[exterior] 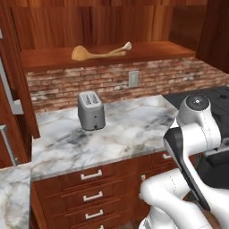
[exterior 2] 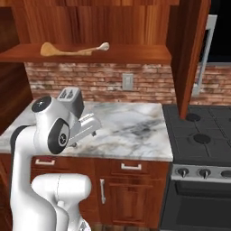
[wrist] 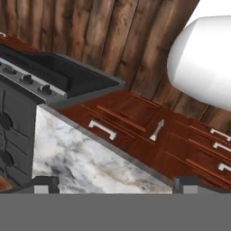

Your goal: Organize the utensils by type. Pick up the wooden spoons from the counter and place them in the open cabinet. Then pick up the metallic utensils from the counter and place them in the open drawer.

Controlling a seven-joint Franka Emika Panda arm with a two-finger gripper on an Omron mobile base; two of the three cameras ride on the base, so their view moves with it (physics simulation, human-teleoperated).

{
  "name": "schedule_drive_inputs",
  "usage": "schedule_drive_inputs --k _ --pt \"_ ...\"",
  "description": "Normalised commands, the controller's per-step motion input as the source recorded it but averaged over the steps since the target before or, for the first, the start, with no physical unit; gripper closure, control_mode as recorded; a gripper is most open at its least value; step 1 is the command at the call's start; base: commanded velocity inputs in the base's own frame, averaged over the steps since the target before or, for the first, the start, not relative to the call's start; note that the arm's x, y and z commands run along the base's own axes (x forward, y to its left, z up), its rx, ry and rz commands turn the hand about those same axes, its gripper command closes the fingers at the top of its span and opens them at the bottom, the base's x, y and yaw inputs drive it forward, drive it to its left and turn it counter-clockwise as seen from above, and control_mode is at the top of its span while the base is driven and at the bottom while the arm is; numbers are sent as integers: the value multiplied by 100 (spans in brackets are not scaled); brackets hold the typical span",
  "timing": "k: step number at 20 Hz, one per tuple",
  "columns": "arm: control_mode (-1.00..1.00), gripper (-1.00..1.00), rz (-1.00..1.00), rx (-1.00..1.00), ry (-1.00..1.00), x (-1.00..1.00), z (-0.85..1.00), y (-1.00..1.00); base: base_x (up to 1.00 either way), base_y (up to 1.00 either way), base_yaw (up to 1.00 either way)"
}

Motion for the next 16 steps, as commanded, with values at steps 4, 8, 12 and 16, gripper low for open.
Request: schedule_drive_inputs --k 4,8,12,16 --pt "100 -100 0 0 0 0 0 0 -64 -51 23" --pt "100 -100 0 0 0 0 0 0 -74 -28 31" --pt "100 -100 0 0 0 0 0 0 -77 0 39" --pt "100 -100 0 0 0 0 0 0 -77 0 43"
